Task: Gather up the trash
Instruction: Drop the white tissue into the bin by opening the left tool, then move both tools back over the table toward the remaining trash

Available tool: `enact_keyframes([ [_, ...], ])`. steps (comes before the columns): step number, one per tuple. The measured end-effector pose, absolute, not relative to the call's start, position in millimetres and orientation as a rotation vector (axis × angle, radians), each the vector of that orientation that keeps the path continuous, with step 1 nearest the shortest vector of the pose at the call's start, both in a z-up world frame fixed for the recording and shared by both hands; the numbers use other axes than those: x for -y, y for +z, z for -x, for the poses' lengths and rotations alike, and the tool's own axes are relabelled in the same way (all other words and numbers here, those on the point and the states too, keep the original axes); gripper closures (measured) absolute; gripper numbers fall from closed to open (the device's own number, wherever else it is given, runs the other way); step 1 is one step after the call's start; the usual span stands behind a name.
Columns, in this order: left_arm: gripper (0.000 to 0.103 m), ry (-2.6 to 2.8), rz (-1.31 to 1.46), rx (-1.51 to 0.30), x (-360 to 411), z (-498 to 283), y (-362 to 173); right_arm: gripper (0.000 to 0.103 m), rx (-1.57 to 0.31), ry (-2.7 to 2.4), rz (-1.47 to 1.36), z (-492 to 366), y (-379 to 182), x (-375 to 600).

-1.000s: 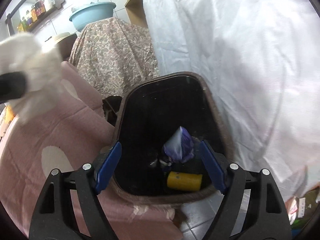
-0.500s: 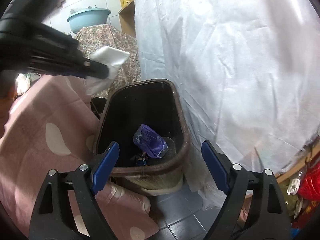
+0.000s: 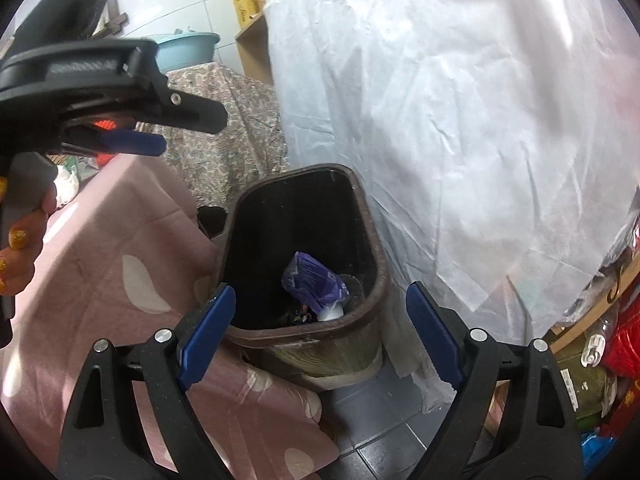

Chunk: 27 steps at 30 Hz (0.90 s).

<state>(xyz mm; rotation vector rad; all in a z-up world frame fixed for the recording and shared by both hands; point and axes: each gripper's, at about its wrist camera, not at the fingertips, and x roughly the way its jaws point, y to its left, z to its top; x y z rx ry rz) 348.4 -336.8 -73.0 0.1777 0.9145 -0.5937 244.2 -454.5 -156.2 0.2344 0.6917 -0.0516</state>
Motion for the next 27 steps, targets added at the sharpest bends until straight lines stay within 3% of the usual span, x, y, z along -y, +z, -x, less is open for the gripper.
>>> enact_keyframes([
  [14,0.006,-0.602,-0.103,-0.798,259.8,-314.9,-28.9,0.014,-0.635,0.032,-0.225,-240.1,-114.7,421.8],
  [27,0.006,-0.482,-0.034,-0.719,125.0,-281.4,3.2,0.014,-0.618,0.297,-0.150,-255.3,-62.3,328.0],
])
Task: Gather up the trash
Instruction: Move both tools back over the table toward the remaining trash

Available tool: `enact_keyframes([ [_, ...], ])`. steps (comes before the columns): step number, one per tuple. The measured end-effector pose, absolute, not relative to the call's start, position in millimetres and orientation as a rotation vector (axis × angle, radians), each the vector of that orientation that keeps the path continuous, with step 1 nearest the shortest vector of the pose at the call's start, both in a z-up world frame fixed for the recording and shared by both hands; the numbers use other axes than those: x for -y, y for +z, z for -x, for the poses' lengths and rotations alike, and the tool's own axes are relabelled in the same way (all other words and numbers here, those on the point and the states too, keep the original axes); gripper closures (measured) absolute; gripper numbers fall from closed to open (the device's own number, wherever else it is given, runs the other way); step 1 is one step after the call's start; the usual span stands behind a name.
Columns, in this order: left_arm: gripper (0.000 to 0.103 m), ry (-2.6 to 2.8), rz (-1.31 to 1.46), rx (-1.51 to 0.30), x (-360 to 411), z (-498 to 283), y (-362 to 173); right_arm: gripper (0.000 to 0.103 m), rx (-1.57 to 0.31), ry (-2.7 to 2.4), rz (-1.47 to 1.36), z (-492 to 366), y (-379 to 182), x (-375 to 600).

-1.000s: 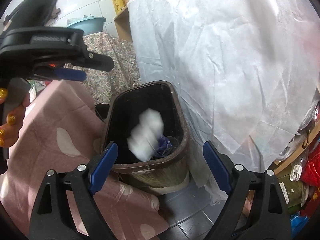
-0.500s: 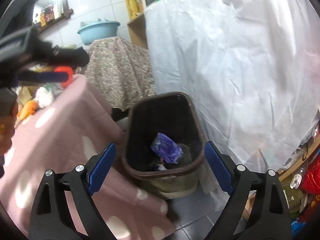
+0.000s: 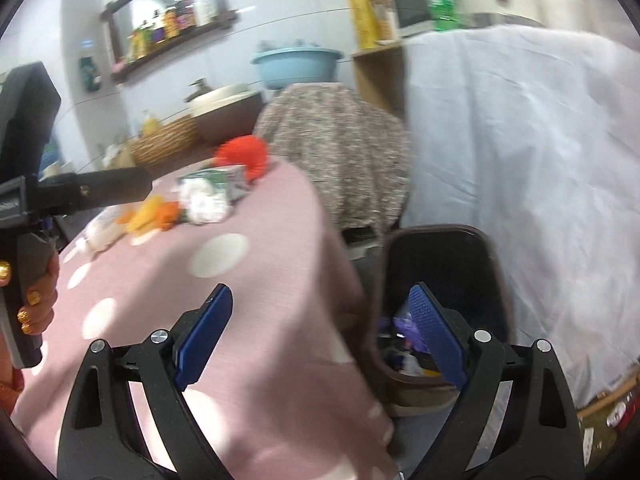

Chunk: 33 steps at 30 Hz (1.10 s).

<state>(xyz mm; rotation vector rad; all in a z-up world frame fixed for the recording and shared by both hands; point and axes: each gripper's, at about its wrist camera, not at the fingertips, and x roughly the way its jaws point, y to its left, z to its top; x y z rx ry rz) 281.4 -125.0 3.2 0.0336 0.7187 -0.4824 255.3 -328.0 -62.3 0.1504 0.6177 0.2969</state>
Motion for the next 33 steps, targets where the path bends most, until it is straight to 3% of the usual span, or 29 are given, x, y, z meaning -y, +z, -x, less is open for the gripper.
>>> enact_keyframes([
  [23,0.006,-0.168,0.042,-0.734,-77.5,-238.9,-16.0,0.014,-0.702,0.675,0.019,-279.2,-36.5,148.3],
  [33,0.006,-0.082,0.046,-0.743,-123.8,-235.4,-20.1,0.014,-0.738,0.758,0.104,-323.9,-34.3,66.4],
])
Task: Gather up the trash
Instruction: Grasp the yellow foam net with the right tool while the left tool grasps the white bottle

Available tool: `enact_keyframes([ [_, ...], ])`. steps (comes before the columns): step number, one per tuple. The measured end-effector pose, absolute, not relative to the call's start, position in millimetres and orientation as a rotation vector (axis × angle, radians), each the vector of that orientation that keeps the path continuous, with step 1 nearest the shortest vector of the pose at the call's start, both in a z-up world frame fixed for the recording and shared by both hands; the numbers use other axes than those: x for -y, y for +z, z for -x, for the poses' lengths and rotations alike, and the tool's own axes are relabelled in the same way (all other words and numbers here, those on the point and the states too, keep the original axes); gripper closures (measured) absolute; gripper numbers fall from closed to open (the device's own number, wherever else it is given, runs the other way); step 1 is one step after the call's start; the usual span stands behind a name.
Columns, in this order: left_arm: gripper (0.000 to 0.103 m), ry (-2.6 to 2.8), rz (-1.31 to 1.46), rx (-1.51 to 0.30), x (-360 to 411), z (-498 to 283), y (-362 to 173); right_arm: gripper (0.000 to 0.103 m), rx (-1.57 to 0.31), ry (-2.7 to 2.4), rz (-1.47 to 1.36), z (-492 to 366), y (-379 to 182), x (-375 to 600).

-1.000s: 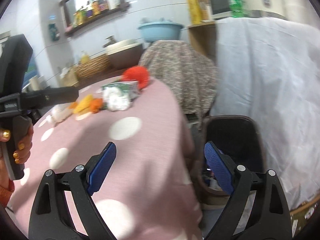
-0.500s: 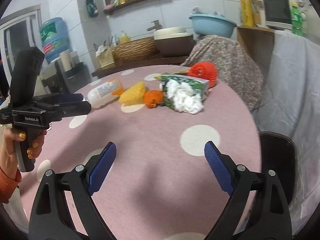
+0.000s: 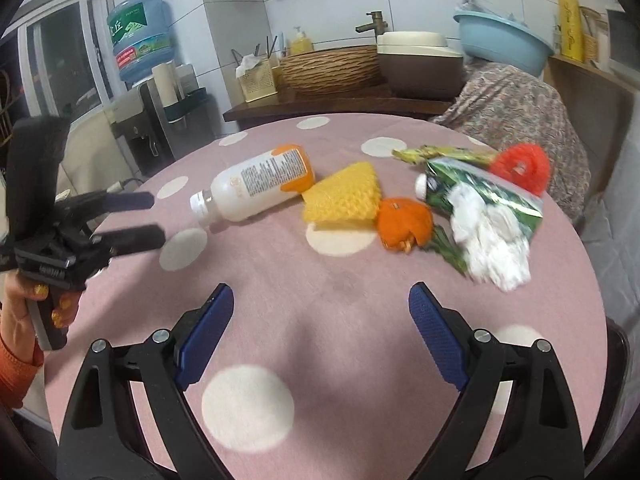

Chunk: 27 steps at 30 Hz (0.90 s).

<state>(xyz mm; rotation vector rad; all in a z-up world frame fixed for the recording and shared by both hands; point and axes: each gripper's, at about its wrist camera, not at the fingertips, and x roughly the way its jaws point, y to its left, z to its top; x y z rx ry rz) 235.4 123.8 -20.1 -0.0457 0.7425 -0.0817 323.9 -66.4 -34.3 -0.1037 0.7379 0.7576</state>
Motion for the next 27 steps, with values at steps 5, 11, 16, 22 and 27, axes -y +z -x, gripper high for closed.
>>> enact_keyframes([
  [5,0.005,-0.065,0.037,-0.745,-134.6,-238.7,-19.5,0.014,-0.737,0.750,0.165,-357.2,-31.9,29.8],
  [11,0.005,-0.062,0.029,-0.743,-142.8,-239.2,-17.7,0.028,-0.772,0.714,0.229,-397.7,-42.0,-8.6],
  [16,0.005,-0.063,0.028,-0.757,-149.6,-241.9,-19.5,0.039,-0.810,0.685,0.256,-420.2,-53.2,-25.5],
  [22,0.005,-0.075,0.006,-0.764,-151.3,-254.7,-16.2,0.085,-0.827,0.696,0.300,-424.4,-63.0,-32.6],
  [27,0.005,-0.072,-0.004,-0.802,-159.1,-278.9,-14.3,0.093,-0.802,0.724,0.274,-413.6,-60.5,-23.8],
])
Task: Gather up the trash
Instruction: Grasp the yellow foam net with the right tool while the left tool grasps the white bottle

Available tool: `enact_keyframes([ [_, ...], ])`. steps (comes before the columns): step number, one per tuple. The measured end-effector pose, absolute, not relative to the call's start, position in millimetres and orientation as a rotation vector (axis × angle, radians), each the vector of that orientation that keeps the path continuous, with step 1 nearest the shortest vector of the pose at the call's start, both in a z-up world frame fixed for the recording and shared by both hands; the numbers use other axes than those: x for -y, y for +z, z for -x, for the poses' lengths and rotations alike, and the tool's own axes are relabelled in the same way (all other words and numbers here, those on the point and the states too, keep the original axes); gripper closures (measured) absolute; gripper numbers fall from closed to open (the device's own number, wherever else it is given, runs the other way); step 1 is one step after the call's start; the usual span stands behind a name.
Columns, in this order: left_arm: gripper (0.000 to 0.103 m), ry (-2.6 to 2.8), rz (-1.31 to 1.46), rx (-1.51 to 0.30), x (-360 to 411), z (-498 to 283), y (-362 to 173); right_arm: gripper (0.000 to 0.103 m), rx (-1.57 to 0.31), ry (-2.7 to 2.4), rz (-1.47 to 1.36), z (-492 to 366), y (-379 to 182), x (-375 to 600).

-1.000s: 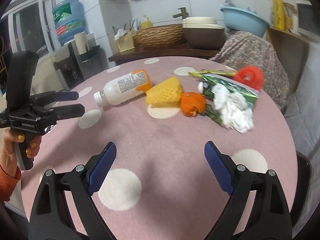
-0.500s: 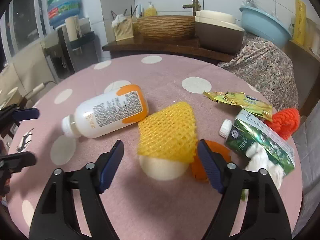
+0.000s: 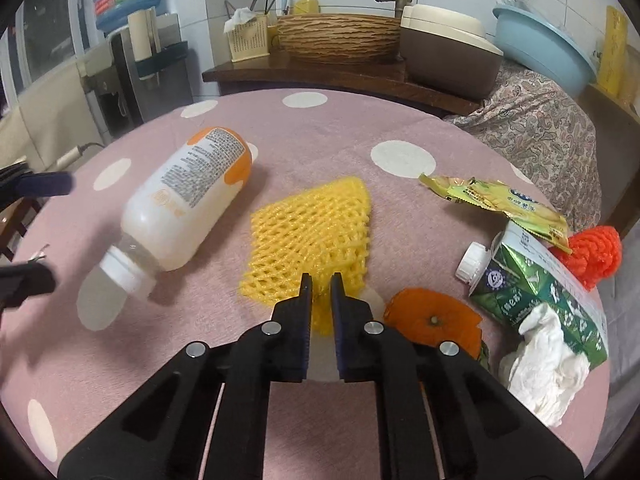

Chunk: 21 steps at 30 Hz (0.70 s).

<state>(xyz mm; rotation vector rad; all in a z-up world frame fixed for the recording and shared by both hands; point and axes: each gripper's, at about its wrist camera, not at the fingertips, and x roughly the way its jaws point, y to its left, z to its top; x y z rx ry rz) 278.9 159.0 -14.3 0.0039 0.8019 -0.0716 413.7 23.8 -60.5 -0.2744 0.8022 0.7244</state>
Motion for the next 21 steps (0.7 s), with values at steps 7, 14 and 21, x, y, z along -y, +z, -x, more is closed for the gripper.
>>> enact_keyframes([
  [7,0.006,-0.026,0.059,-0.892,-171.7,-323.5,-17.9,0.094,-0.752,0.758,0.288,-388.6,-49.5,-12.9],
  [14,0.006,0.034,0.159,-0.956,-182.4,-356.8,-27.2,0.094,-0.702,0.781,0.296,-358.0,-35.7,2.7],
  [21,0.019,0.077,0.174,-1.047,-178.4,-382.1,-45.0,0.094,-0.662,0.792,0.325,-328.3,-28.0,15.2],
])
